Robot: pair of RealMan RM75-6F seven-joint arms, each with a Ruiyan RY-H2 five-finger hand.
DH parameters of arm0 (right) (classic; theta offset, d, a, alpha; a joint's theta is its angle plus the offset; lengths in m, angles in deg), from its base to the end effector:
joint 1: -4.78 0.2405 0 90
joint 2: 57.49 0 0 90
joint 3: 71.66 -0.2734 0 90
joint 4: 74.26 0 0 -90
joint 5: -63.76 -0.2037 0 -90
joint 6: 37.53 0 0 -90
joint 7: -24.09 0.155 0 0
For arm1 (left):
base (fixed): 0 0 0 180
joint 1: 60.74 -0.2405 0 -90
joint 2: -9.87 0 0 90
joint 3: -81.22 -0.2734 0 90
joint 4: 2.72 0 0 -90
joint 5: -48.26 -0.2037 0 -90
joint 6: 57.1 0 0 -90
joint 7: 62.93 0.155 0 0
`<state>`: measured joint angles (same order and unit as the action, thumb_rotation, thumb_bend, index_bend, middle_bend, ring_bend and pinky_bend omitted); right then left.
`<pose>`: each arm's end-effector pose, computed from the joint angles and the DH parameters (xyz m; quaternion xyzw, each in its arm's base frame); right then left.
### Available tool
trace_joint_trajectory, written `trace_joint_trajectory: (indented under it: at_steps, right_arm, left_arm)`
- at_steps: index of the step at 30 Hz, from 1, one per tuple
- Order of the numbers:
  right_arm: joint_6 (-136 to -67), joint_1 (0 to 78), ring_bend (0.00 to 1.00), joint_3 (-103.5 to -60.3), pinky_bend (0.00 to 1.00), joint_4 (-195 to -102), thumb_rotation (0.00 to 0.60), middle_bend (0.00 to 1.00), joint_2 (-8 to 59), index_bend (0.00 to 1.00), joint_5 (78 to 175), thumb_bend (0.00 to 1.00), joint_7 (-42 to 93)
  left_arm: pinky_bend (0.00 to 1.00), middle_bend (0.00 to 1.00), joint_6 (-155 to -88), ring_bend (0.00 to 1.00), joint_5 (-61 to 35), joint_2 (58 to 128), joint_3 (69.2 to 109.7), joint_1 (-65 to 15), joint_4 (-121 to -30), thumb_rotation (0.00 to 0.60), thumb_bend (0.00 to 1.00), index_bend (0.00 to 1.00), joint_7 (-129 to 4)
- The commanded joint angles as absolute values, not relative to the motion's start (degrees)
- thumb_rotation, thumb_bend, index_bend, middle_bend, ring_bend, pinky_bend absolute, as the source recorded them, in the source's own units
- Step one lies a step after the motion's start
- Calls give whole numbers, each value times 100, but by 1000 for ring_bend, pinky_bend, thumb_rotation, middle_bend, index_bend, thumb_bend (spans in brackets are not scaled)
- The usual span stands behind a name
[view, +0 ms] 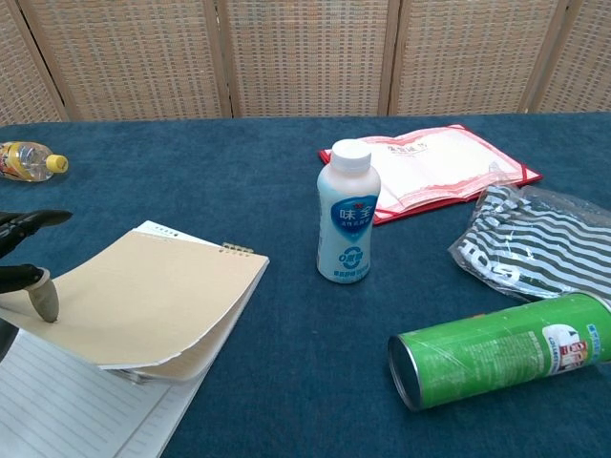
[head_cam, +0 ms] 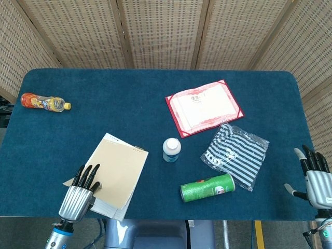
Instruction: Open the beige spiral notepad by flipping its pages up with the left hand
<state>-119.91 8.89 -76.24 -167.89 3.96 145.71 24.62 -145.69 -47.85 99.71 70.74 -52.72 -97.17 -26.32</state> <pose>-0.3350 -0.1941 0.1882 0.5748 -0.4073 0.3672 0.6074 -0.2232 0.1467 0.0110 -0.7161 -0.2929 -0.3774 0.5089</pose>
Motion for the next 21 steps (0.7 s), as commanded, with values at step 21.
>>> trace_joint_trajectory:
  at_steps: [21]
  right_arm:
    - [-11988,896,0,-7618,0,-16813,600,0,398,27,14584,207,2411]
  left_arm:
    - [0,0,-14848,0,-5562,9451,6601,-5958,-9897,600,644,800,-2864]
